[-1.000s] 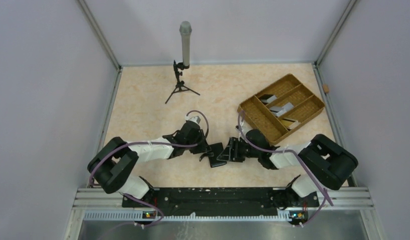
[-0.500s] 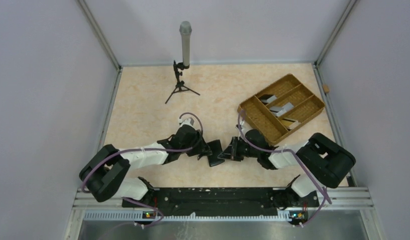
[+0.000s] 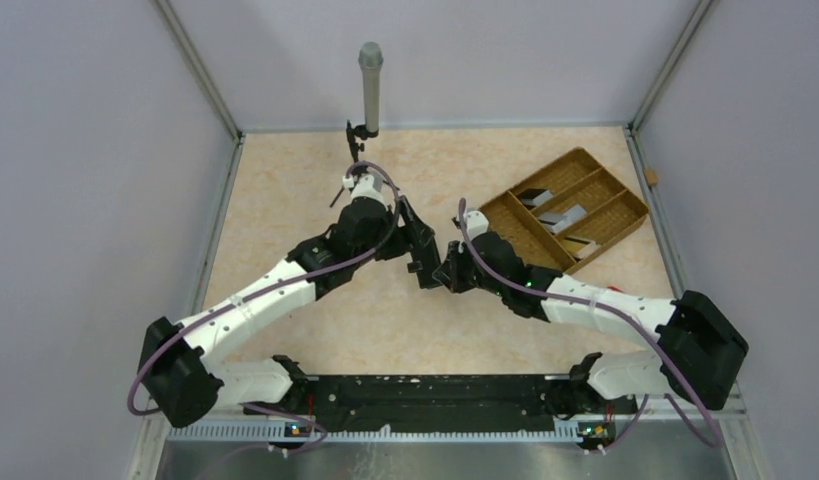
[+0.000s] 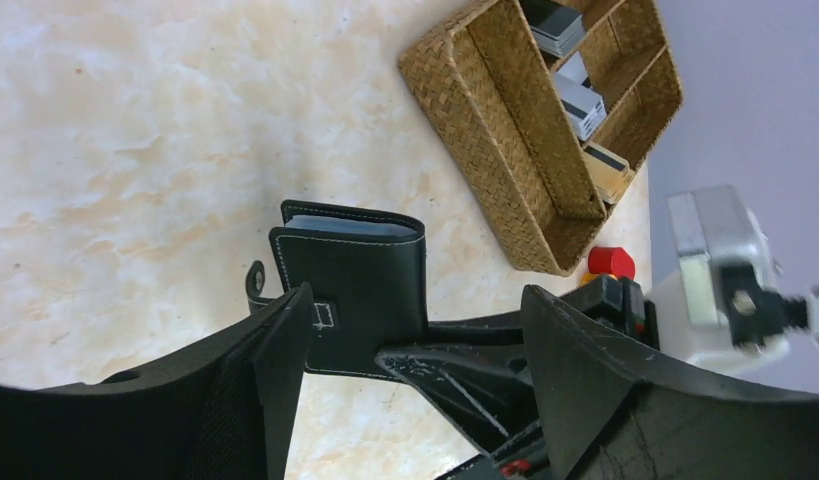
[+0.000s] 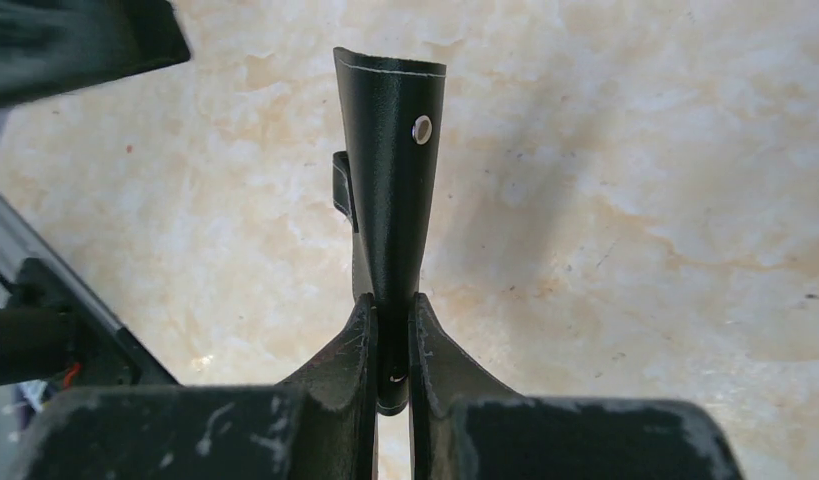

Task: Put the credit cards into the card holder
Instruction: Close the card holder at the center of the board.

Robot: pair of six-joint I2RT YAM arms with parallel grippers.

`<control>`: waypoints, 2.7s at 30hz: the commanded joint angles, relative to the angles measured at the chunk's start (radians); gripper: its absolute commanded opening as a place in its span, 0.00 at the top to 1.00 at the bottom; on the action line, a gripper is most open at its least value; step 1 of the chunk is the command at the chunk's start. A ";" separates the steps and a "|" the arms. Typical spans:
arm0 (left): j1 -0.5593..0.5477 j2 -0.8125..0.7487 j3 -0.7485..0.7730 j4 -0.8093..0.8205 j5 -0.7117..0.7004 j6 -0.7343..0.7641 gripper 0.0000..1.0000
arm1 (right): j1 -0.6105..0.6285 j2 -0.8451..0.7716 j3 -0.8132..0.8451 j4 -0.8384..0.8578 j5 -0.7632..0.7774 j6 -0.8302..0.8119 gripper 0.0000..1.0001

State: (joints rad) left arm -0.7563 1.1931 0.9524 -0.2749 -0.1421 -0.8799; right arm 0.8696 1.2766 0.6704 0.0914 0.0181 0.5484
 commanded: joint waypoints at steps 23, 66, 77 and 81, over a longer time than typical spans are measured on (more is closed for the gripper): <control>0.013 0.190 -0.025 0.094 0.126 -0.109 0.79 | 0.327 0.106 0.285 -0.267 0.664 -0.275 0.78; 0.130 -0.107 -0.516 0.801 0.634 -0.100 0.59 | -0.151 -0.071 -0.061 0.130 -0.550 0.064 1.00; 0.129 -0.152 -0.552 0.780 0.572 -0.097 0.93 | -0.121 -0.068 -0.054 0.111 -0.428 0.092 1.00; 0.132 -0.231 -0.566 0.771 0.522 -0.093 1.00 | -0.153 -0.136 -0.099 0.094 -0.433 0.101 0.74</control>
State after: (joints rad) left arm -0.6117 1.0557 0.3939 0.4370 0.3779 -0.9600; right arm 0.7391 1.2236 0.5873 0.1246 -0.4606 0.6411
